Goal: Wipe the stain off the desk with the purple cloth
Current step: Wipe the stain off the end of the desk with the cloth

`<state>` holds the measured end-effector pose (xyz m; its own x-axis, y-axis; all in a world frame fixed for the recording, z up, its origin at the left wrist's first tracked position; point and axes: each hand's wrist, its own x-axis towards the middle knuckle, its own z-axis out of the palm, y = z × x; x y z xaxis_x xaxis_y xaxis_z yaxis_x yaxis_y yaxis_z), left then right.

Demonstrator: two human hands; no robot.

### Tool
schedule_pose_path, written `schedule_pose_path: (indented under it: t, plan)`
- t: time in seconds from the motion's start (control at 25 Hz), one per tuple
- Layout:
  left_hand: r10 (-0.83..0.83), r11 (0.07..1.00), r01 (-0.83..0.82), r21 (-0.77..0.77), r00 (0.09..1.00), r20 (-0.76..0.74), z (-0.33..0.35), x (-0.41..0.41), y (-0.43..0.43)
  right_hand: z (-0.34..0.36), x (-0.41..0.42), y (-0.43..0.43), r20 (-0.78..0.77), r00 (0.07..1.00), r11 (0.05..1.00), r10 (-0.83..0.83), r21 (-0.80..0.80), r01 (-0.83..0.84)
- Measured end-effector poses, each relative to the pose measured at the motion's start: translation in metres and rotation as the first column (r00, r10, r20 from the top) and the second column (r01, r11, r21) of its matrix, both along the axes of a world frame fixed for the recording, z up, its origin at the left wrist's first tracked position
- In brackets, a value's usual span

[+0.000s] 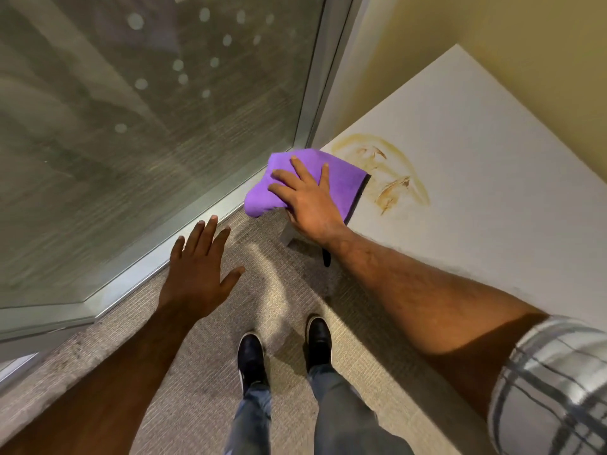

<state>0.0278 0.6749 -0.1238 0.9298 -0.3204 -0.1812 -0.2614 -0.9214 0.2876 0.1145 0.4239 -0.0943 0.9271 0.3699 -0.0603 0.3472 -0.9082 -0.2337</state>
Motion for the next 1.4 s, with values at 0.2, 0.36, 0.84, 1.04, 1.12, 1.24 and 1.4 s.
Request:
schedule_pose_path:
  t: [0.2,0.36,0.84,1.04,1.12,1.24,1.4]
  plan:
    - [0.048,0.998,-0.049,-0.038,0.998,-0.03,-0.002,-0.01,0.002,-0.001,-0.079,-0.038,0.048,0.999,0.999,-0.011,-0.03,0.013]
    - [0.047,0.997,-0.052,-0.054,0.995,-0.091,-0.005,-0.016,0.005,-0.007,-0.133,-0.071,0.075,0.994,0.972,-0.073,-0.217,0.088]
    - [0.07,0.998,-0.069,0.012,0.996,-0.061,0.0,-0.028,0.034,-0.005,-0.002,0.017,0.008,0.994,0.965,-0.109,-0.241,0.108]
    - [0.069,0.997,-0.068,0.024,0.995,-0.065,0.003,-0.031,0.038,0.003,0.028,0.028,-0.009,0.995,0.939,-0.099,-0.332,0.091]
    - [0.08,0.997,-0.079,0.021,0.993,-0.086,0.003,-0.036,0.04,0.006,0.019,0.024,0.008,0.999,0.954,-0.035,-0.297,0.036]
    - [0.086,0.996,-0.086,0.004,0.99,-0.113,0.005,-0.038,0.036,0.004,-0.004,0.008,0.02,0.999,0.978,0.039,-0.204,-0.034]
    - [0.05,0.999,-0.051,-0.005,0.993,-0.105,0.01,-0.036,0.023,-0.001,-0.052,-0.025,0.045,0.999,0.992,0.028,-0.126,-0.022]
